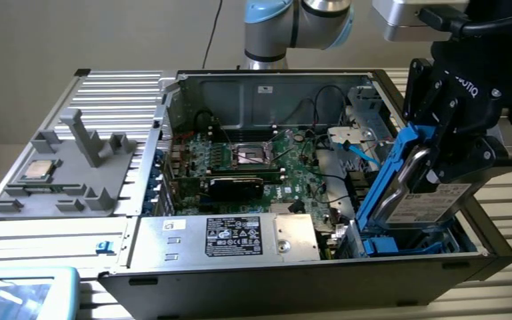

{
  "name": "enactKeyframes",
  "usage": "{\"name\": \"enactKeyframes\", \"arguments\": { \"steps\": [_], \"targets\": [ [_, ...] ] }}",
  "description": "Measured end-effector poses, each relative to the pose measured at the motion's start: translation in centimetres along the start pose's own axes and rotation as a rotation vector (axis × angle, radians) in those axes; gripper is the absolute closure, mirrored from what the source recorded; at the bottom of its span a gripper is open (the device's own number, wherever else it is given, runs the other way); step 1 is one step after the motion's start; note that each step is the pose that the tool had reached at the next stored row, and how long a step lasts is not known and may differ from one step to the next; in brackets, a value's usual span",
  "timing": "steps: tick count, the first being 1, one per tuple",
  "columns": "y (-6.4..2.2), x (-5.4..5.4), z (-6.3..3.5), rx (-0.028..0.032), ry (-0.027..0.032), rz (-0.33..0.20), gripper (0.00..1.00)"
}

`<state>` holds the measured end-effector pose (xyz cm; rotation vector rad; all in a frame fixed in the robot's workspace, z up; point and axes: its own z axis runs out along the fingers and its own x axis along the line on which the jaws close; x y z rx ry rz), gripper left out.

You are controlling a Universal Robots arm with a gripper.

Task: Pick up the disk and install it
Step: 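Insert the disk into the insertion slot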

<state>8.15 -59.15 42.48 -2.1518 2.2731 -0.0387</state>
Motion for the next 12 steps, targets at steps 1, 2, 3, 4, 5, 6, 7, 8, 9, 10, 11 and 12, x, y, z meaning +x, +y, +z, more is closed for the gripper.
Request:
{"name": "enactKeyframes", "arguments": {
  "steps": [1,2,3,4,5,6,7,8,9,10,11,12],
  "targets": [
    [0.00,0.00,0.03,0.0003,-0.0002,0.000,0.63],
    [-0.01,0.00,0.05,0.0006,-0.0002,0.000,0.63],
    [-0.03,0.00,0.05,0.0008,0.0000,0.000,0.63],
    [-0.06,0.00,0.07,0.0008,-0.0001,0.000,0.63],
    [-0.07,-0.01,0.10,0.0009,-0.0002,0.000,0.63],
    [-0.07,-0.01,0.15,0.0010,-0.0004,0.000,0.63],
    [-0.07,-0.01,0.22,0.0011,-0.0003,0.000,0.63],
    [-0.07,-0.01,0.30,0.0011,-0.0002,0.000,0.63],
    [-0.07,-0.01,0.38,0.0011,-0.0002,0.000,0.63],
    [-0.07,-0.01,0.45,0.0011,-0.0003,0.000,0.63],
    [-0.07,-0.01,0.51,0.0011,-0.0002,0.000,0.63],
    [-0.07,-0.01,0.60,0.0012,-0.0002,0.000,0.63]
  ]
}}
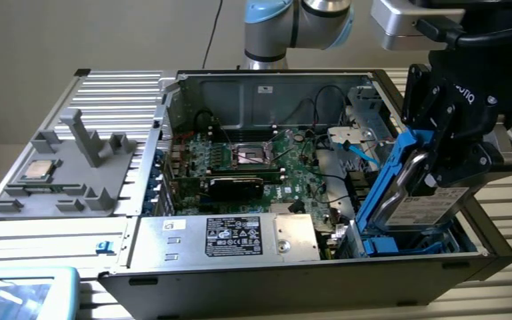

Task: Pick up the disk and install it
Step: 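Insert the disk into the insertion slot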

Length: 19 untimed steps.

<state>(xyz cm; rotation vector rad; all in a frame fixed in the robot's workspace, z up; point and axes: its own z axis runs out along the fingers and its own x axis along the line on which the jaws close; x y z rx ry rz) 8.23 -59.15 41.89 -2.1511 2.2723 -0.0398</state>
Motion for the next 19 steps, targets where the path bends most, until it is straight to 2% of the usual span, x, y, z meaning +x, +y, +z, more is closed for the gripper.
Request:
{"name": "enactKeyframes", "arguments": {
  "steps": [19],
  "targets": [
    [0.03,-0.01,0.93,0.0001,-0.0001,0.000,0.63]
  ]
}}
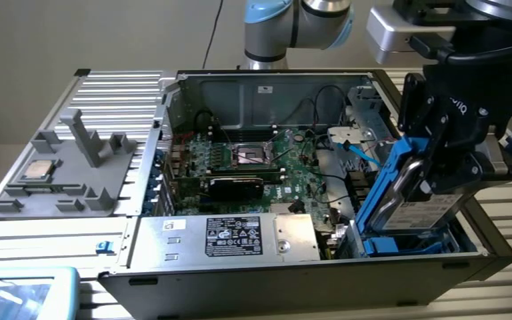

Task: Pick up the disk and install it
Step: 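Insert the disk into the insertion slot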

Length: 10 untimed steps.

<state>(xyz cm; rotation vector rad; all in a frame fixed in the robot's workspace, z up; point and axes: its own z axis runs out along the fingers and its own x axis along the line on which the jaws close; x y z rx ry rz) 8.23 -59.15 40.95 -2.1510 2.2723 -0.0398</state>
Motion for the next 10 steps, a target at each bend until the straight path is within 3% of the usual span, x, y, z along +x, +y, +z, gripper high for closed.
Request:
{"name": "enactKeyframes", "arguments": {
  "steps": [10],
  "targets": [
    [0.04,-0.01,0.17,-0.0001,-0.0025,0.000,0.63]
  ]
}}
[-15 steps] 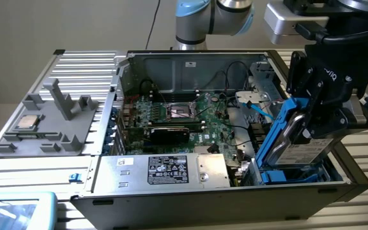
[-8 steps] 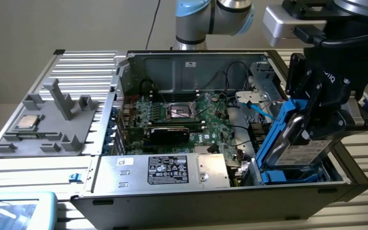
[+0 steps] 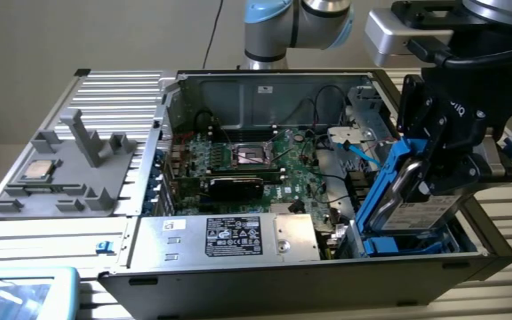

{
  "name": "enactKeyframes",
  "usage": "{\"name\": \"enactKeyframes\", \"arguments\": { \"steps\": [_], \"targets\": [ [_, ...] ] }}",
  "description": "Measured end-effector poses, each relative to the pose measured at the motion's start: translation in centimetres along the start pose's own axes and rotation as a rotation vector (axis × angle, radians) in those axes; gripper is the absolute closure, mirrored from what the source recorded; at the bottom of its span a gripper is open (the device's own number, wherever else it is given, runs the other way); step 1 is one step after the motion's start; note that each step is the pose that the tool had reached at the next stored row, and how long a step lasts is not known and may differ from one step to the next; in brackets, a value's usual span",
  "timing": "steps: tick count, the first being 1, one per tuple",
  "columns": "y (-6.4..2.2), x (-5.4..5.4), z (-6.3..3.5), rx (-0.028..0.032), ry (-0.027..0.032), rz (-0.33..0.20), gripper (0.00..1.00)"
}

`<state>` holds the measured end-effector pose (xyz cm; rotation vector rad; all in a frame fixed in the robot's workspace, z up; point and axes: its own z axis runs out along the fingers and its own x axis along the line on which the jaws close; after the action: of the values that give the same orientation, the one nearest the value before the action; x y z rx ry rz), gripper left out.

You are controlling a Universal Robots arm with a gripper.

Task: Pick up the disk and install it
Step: 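Insert the disk into the insertion slot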

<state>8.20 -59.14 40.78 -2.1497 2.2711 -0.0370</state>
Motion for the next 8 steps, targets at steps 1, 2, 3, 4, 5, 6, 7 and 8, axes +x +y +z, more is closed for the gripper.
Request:
{"name": "enactKeyframes", "arguments": {
  "steps": [1,2,3,4,5,6,7,8],
  "targets": [
    [0.00,0.00,0.00,0.0000,-0.0001,0.000,0.63],
    [0.00,-0.01,0.02,-0.0001,-0.0005,0.000,0.63],
    [0.00,-0.02,0.04,-0.0001,-0.0006,0.000,0.63],
    [-0.01,-0.02,0.04,-0.0001,-0.0005,0.000,0.63],
    [0.00,-0.02,0.05,0.0000,-0.0005,0.000,0.63],
    [0.00,-0.03,0.08,-0.0001,-0.0007,0.000,0.63],
    [0.00,-0.05,0.10,0.0000,-0.0006,0.000,0.63],
    [0.00,-0.08,0.11,-0.0001,-0.0005,0.000,0.63]
  ]
}}
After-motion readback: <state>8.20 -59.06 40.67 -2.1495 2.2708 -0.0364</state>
